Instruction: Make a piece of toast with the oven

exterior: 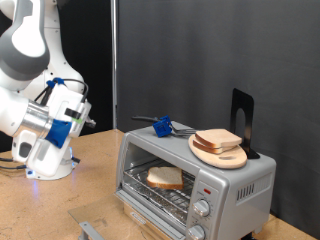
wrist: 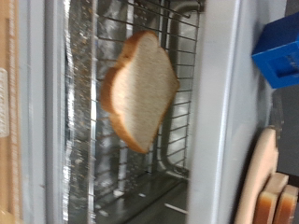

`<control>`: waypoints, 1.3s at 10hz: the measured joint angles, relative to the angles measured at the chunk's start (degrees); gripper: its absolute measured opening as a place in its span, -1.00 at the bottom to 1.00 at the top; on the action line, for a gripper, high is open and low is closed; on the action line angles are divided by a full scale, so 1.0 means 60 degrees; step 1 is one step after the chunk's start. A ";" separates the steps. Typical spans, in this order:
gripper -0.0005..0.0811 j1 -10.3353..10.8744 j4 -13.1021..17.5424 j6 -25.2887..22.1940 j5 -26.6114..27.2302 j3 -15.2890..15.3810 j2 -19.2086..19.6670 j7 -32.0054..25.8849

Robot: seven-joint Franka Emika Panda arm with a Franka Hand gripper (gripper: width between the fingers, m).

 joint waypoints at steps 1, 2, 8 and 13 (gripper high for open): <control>0.68 -0.0068 0.0081 -0.0036 -0.0211 -0.0070 0.0252 0.0284; 0.68 -0.0125 0.0207 0.0001 -0.0270 -0.0115 0.0530 0.0357; 0.68 -0.0406 0.0730 0.0418 -0.0198 -0.0306 0.1579 -0.0699; 0.68 -0.0502 0.0739 0.0124 -0.0186 -0.0349 0.1716 -0.0860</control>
